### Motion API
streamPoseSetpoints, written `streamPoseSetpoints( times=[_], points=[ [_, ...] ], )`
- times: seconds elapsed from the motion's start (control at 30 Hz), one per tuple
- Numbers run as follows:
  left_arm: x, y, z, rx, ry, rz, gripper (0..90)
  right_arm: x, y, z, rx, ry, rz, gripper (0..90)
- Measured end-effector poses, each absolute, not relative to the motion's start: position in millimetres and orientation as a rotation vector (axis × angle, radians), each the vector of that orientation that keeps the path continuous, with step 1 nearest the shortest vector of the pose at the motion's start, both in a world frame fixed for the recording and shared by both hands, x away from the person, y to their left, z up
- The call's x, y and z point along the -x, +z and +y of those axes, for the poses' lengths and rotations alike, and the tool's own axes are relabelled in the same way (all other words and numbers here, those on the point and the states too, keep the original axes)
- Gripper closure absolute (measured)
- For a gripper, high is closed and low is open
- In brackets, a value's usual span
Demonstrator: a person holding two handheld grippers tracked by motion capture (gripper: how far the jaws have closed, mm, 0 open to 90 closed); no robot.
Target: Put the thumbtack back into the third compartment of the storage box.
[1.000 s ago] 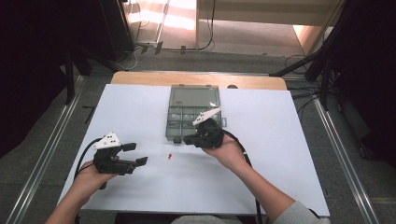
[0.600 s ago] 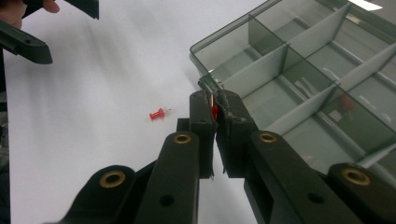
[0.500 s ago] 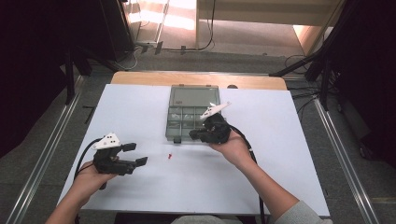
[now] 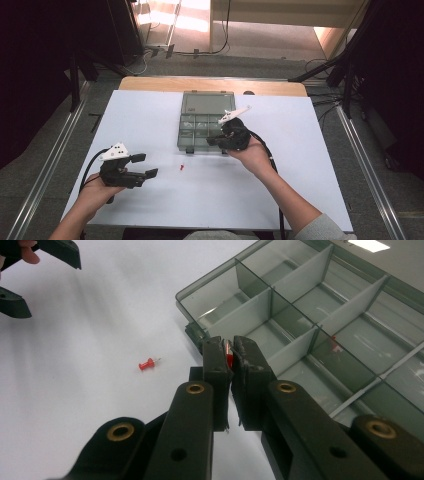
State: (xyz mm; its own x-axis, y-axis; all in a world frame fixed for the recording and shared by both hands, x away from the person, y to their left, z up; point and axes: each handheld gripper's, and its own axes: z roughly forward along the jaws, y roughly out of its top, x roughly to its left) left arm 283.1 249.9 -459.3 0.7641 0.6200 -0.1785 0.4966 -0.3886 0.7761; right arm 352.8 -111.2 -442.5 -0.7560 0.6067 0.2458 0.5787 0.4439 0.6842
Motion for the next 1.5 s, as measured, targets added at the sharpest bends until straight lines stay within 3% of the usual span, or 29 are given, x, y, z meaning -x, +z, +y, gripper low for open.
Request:
streamPoseSetpoints(
  times=[1.5],
  points=[
    [-278.4, -461.1, 250.0, -2.069, 0.179, 0.835, 23.5, -398.3, -448.5, -115.3, -1.231, 1.170, 2.511, 86.4]
  ],
)
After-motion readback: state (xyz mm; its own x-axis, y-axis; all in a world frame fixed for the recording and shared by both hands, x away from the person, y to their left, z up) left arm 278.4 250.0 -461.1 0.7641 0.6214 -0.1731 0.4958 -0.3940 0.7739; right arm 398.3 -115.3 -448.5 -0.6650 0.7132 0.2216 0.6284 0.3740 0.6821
